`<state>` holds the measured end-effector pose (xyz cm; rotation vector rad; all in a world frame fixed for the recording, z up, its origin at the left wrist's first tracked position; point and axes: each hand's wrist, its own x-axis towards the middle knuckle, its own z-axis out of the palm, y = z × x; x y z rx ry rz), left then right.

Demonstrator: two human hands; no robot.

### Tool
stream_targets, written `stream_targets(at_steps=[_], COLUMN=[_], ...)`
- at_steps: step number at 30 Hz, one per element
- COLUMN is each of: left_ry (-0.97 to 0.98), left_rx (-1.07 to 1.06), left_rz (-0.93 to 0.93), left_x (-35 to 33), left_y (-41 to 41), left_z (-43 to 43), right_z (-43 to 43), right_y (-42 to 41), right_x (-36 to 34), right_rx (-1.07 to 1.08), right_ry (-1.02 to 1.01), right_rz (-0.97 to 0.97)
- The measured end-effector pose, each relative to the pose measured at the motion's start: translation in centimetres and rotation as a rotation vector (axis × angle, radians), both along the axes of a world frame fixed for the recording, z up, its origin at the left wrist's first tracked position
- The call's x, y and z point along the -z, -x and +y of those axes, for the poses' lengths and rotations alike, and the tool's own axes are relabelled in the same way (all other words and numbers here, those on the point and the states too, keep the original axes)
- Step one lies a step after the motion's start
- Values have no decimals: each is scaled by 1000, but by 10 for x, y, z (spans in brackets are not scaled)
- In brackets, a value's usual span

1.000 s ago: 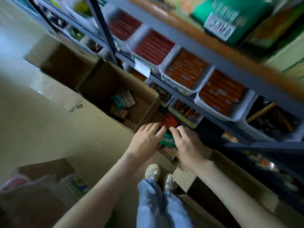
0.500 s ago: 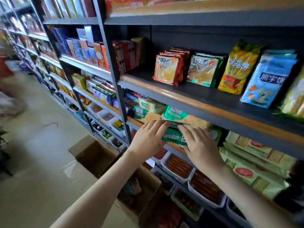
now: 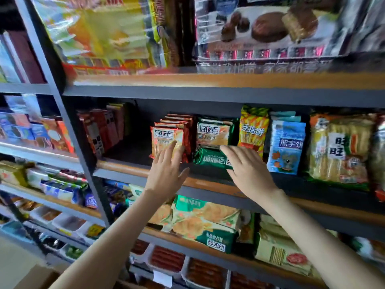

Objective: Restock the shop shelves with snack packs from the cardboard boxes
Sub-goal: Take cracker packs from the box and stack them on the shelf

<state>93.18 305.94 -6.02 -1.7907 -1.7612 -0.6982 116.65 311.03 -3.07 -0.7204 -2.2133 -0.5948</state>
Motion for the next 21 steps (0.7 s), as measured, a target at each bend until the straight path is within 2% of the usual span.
stream_targets(at_steps=[4,10,13,17,21], left_ry=[24,255,340,301,341], left_rx=[30,-75,-49,48,-28], left_rz=[37,107,126,92,162], left_x=[-6,-10,-4,-2,-4], left_y=[34,80,87,87,88], left_z=[30,67,81,93,96], right_z=[36,78,99,116,125], right_y=[27,55,68,85,91], right_x=[-5,-14,-15,-14,-3], right_rx=[103,236,356,515,578], right_ry=[124,340,291,159,403], right_rz=[-87,-221,-239,-160,-269])
